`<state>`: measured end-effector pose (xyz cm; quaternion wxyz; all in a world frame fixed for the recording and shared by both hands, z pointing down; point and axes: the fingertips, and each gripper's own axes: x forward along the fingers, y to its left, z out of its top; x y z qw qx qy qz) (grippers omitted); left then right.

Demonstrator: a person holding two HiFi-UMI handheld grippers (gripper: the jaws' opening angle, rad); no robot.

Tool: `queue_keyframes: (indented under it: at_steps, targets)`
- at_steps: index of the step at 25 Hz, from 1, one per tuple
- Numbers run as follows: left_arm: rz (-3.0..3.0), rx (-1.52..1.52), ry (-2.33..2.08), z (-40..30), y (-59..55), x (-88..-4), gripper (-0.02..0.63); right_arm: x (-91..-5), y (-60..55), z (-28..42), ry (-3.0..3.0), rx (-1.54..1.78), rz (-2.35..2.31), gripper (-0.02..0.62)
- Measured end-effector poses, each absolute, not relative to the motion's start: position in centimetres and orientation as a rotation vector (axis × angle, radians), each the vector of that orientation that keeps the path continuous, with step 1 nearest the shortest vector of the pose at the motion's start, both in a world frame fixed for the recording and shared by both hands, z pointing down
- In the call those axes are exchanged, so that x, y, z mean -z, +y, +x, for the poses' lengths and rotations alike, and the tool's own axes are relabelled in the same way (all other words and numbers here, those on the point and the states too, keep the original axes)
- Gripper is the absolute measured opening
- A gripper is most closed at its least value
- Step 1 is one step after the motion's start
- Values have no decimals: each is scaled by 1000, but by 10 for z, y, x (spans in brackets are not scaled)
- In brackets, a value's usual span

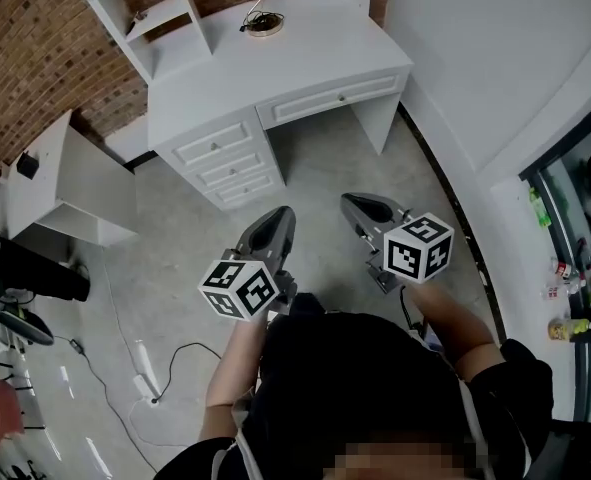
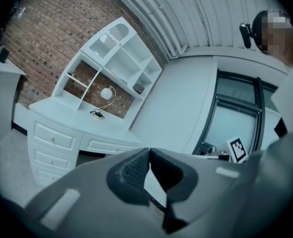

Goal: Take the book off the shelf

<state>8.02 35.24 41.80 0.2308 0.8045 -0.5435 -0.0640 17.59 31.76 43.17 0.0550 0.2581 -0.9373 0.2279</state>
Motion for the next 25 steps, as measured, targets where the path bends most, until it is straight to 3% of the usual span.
queue_keyframes:
  at_steps: [25]
  targets:
    - [2346, 126, -1398, -13, 160, -396, 6, -413, 144, 62, -2838, -657, 833, -3]
